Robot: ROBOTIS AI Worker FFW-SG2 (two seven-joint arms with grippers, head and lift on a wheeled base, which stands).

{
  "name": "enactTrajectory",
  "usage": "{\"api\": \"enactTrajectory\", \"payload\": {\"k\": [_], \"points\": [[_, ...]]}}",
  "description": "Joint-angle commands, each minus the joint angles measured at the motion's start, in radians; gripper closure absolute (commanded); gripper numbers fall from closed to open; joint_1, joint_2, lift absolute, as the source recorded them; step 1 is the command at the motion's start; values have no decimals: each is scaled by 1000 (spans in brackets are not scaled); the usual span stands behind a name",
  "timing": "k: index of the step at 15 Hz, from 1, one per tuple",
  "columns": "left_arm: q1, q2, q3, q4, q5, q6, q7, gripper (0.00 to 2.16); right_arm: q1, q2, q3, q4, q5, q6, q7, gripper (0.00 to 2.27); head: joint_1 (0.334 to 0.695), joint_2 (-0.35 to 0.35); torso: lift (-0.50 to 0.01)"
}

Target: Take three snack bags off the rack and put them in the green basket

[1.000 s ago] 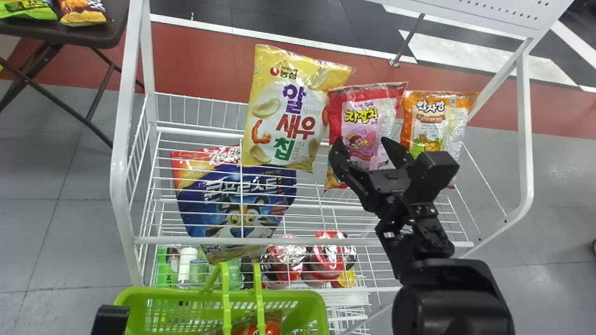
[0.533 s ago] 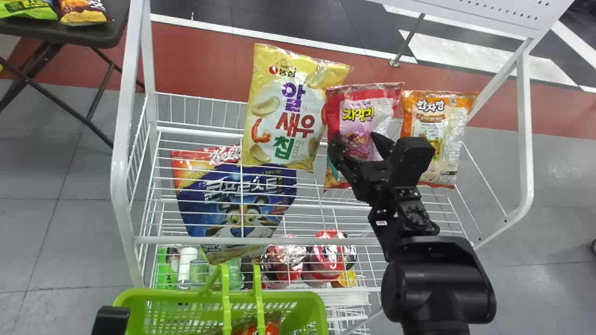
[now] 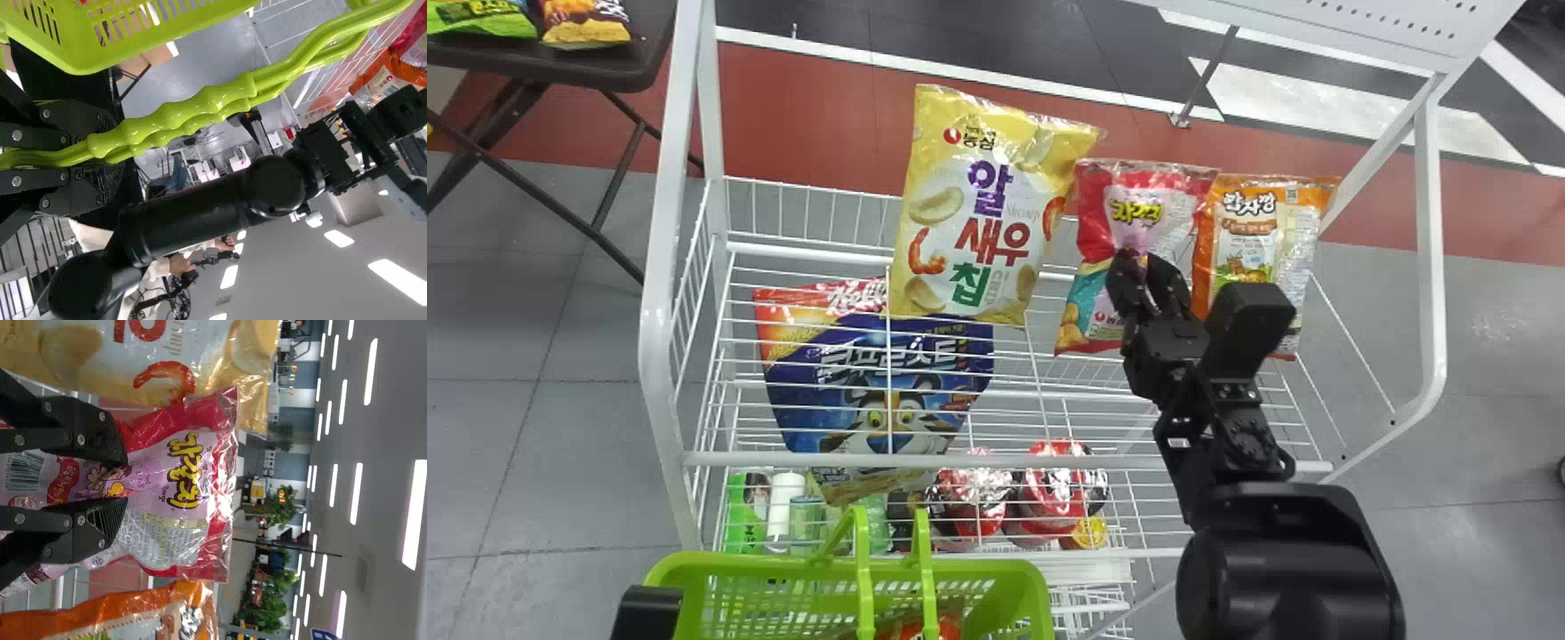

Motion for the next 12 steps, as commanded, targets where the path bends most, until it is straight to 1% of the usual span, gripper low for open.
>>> {"api": "enactTrajectory", "payload": {"k": [1, 5, 7, 9, 11, 12], "points": [[-3, 1, -2, -2, -4, 5, 1, 1224, 55, 0, -11, -59, -29, -38, 6, 2243, 695, -350, -22], [-9, 1, -5, -2, -5, 20, 6, 1224, 155, 0, -17, -214, -53, -35, 23, 2243, 695, -350, -22], [-9, 1, -2, -4, -7, 32, 6, 1224, 224, 0, -23, -323, -90, -4, 44, 2243, 695, -350, -22], [-11, 1, 9, -4, -4, 48, 6, 1224, 316, 0, -29, -464, -114, 106, 76, 2243, 695, -350, -22], [-11, -2, 17, -6, 0, 45, 9, 1224, 385, 0, -50, -607, -168, 395, 110, 2246, 695, -350, -22], [-11, -7, 17, -6, 0, 35, 14, 1224, 403, 0, -52, -648, -174, 487, 119, 2246, 695, -350, -22]]}}
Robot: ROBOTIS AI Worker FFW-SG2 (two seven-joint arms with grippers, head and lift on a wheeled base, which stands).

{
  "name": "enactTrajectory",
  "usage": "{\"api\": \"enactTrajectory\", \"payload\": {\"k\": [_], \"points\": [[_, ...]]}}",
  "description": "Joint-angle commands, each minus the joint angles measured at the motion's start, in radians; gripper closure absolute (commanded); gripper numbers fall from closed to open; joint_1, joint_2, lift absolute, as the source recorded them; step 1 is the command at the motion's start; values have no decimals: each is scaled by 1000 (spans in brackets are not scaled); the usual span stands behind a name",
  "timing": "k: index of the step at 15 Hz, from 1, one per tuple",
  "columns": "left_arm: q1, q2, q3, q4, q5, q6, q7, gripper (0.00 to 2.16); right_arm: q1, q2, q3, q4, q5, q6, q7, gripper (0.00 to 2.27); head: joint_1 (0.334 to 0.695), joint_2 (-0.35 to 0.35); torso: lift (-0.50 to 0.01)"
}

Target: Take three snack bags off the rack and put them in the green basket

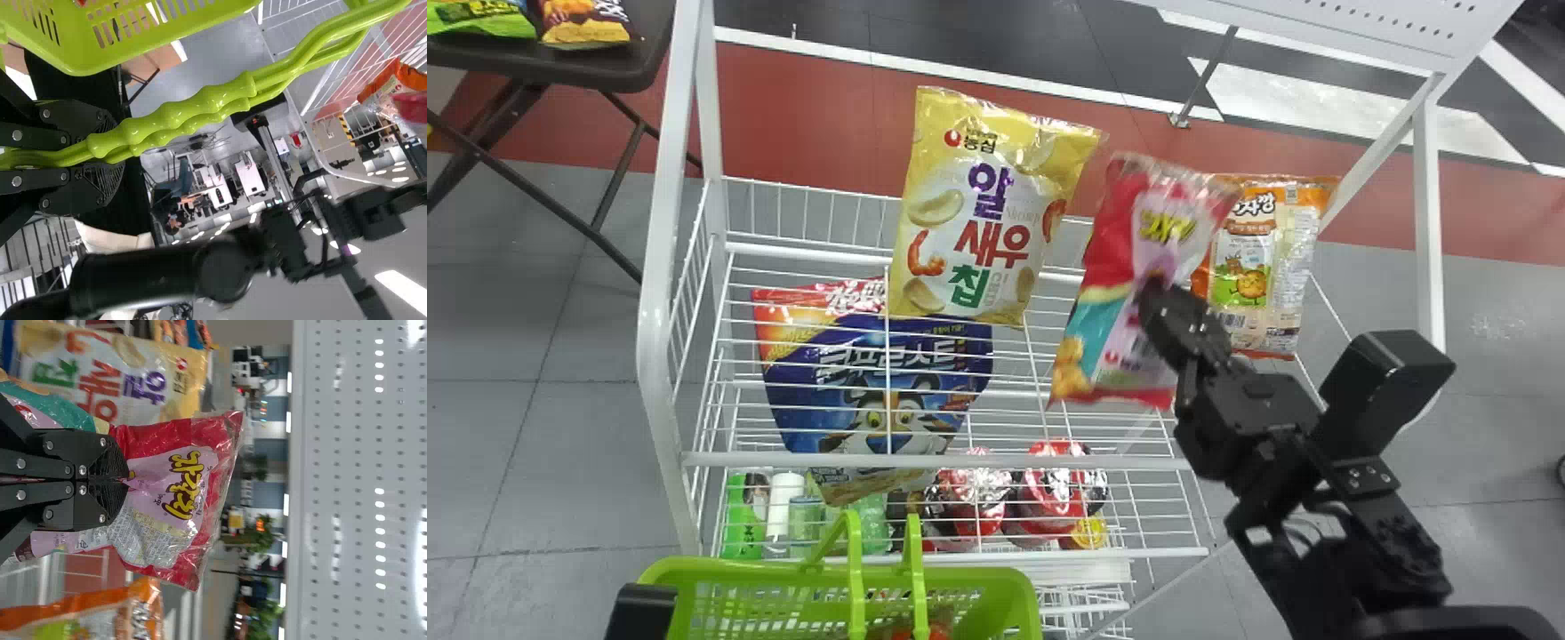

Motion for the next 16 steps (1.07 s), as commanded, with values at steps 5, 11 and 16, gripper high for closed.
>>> {"api": "enactTrajectory", "payload": {"k": [5, 11, 16], "points": [[-15, -11, 2, 1, 1, -19, 17, 1224, 102, 6, -84, -210, -137, 715, 145, 2246, 695, -350, -22], [-27, -14, -2, 4, 4, -25, 23, 1224, 119, 6, -41, -279, -163, 1120, 248, 2246, 695, -350, -22], [-29, -13, -11, 4, 6, -22, 20, 1224, 120, -18, 100, -199, -158, 955, 273, 2246, 695, -350, -22]]}}
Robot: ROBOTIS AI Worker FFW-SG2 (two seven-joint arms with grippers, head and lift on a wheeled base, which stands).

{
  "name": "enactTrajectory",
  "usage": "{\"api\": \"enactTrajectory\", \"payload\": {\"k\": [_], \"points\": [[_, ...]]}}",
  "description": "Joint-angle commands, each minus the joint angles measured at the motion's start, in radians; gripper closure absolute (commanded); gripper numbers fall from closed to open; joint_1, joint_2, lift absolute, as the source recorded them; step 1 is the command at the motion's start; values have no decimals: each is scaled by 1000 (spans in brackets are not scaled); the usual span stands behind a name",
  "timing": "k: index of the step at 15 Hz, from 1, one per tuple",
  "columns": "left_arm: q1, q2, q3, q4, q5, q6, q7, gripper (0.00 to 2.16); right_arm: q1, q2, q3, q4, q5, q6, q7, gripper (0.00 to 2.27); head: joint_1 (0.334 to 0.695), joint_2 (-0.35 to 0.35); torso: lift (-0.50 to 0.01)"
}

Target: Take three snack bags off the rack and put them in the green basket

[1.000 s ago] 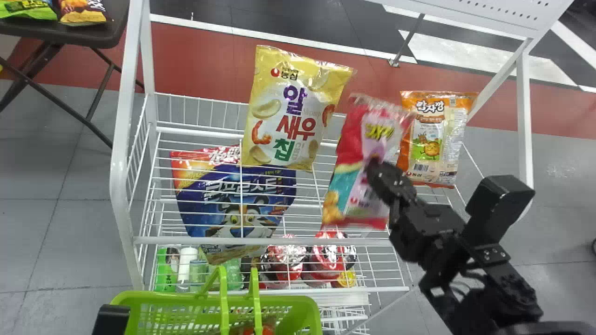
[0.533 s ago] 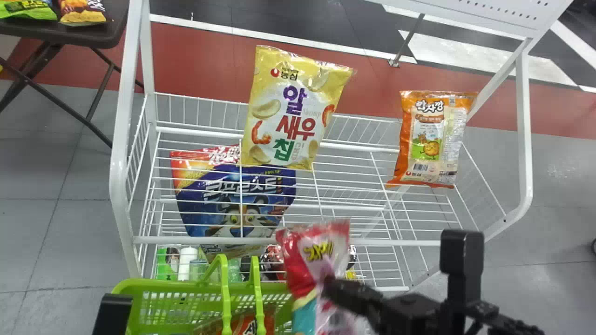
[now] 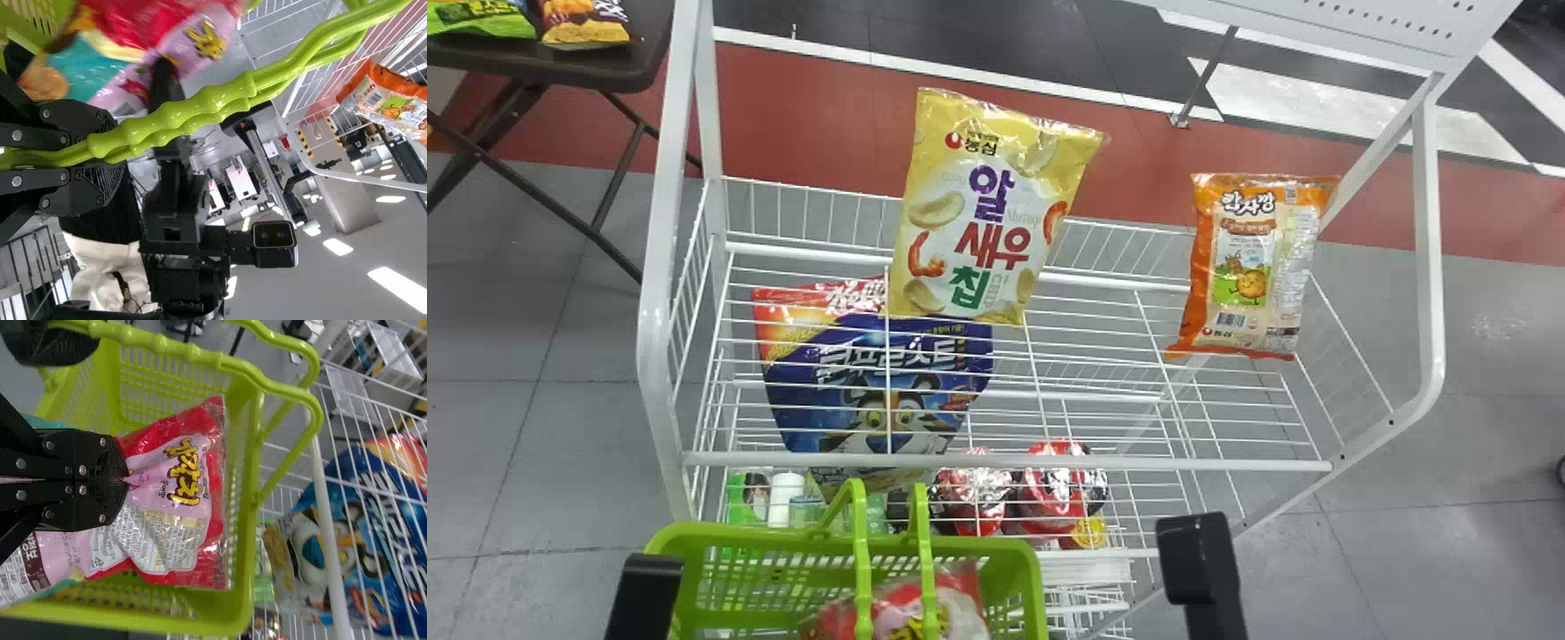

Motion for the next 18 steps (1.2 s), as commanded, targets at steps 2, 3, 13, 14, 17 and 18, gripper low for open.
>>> {"api": "enactTrajectory", "payload": {"k": [2, 3, 13, 14, 17, 18], "points": [[0, 0, -7, 1, 0, 4, -3, 1224, -14, -1, 75, 71, 1, -238, 25, 2246, 695, -350, -22], [2, 0, -7, -1, -2, 4, -3, 1224, -29, -1, 89, 100, -2, -269, 37, 2246, 695, -350, -22], [8, 0, -14, -4, -5, 4, -3, 1224, -69, -7, -95, 83, -47, -17, 144, 60, 695, -350, -22], [8, 0, -14, -4, -5, 4, -1, 1224, -69, -6, -126, 68, -48, -8, 144, 60, 695, -350, -22], [9, 2, -22, -7, -6, 10, 0, 1224, -80, 32, -210, 67, -52, -241, 143, 56, 695, -350, -22], [12, 2, -22, -7, -6, 10, 0, 1224, -84, 66, -231, 96, -47, -438, 137, 53, 695, -350, -22]]}}
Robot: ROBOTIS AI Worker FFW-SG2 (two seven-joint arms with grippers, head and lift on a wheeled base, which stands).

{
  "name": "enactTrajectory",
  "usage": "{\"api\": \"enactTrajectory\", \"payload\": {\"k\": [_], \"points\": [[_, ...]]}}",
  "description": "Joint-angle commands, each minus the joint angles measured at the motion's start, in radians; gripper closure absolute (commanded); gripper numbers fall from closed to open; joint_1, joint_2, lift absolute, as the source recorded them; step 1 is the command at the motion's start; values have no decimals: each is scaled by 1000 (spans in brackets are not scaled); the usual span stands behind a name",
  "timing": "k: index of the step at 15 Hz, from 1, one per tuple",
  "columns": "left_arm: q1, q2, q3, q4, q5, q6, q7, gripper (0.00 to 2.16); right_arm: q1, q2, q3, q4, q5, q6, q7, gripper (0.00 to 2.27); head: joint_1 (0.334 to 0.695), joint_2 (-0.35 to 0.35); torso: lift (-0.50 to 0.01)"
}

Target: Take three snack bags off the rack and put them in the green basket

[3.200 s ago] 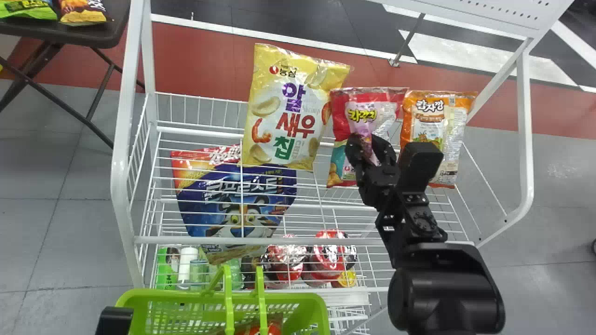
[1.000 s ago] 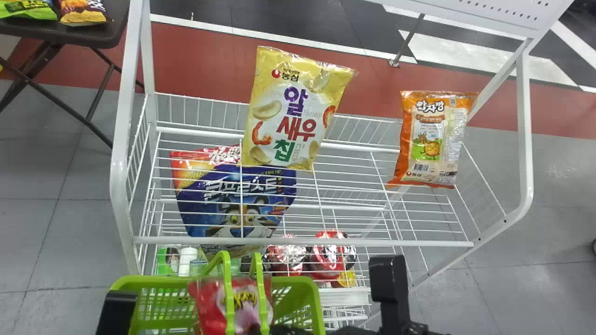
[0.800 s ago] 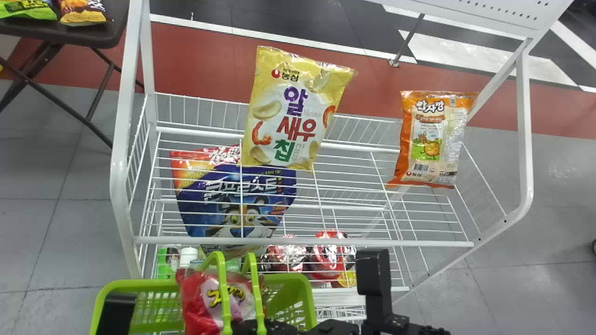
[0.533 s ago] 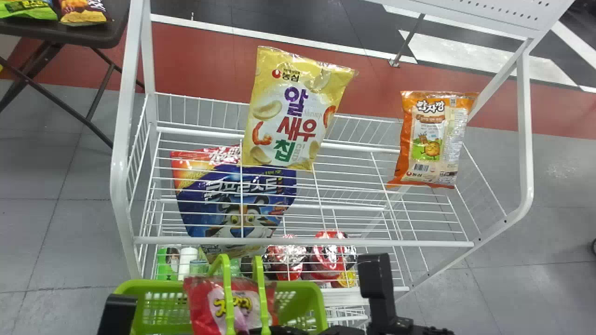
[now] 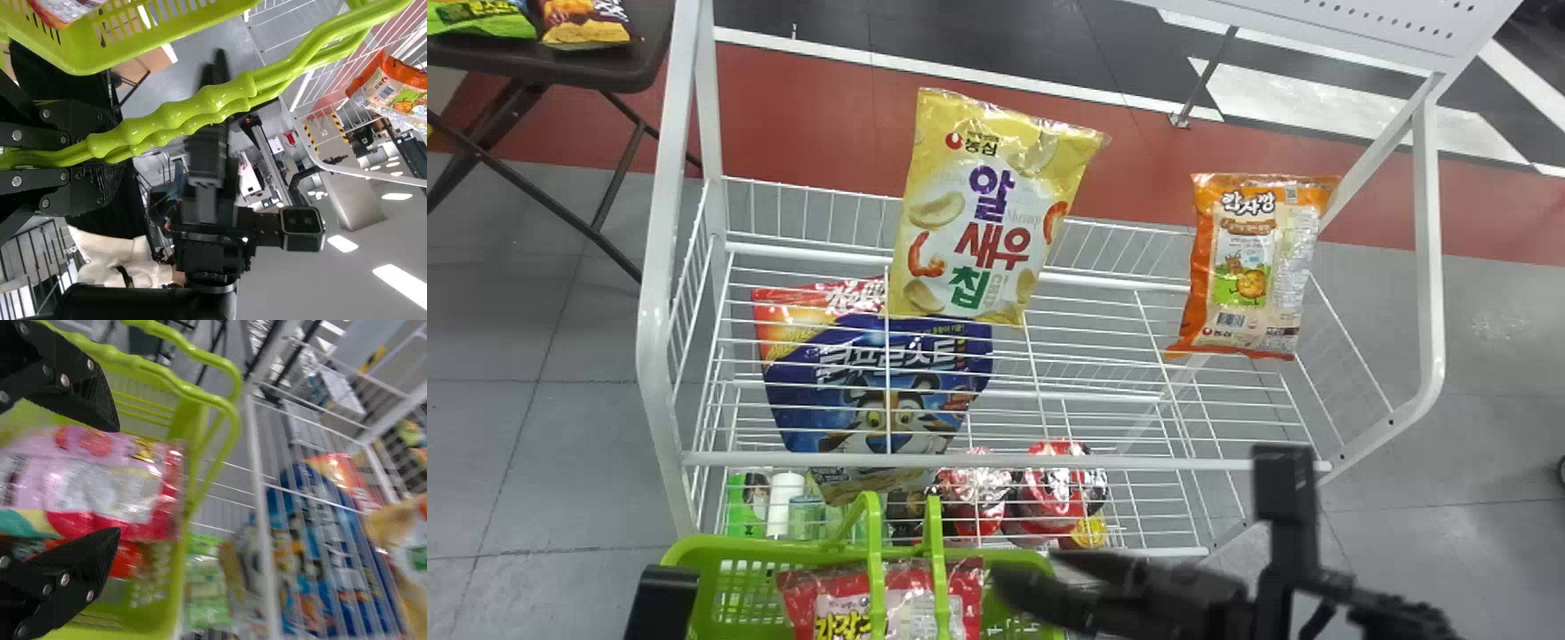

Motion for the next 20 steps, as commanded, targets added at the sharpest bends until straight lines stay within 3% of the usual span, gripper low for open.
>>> {"api": "enactTrajectory", "payload": {"k": [1, 3, 8, 12, 15, 20], "points": [[2, 1, -4, -1, -2, -4, 0, 1224, -16, 45, -42, 63, 7, -427, -23, 53, 695, -350, -22], [5, 2, -4, -1, -2, -4, 0, 1224, -53, 45, -44, 134, 24, -706, -90, 66, 695, -350, -22], [12, 8, 2, -4, -2, 5, -9, 1224, -311, 45, -61, 410, 226, -853, -251, 66, 695, -350, -22], [2, 10, -1, -1, -2, 20, -12, 1224, -518, 38, -179, 647, 310, -859, -270, 66, 695, -350, -22], [-5, 10, -1, 1, 0, 23, -12, 1224, -588, -10, -180, 773, 381, -908, -297, 70, 695, -350, -22], [-21, 10, -3, 6, 1, 48, -8, 1224, -663, -47, -163, 867, 433, -896, -302, 76, 695, -350, -22]]}}
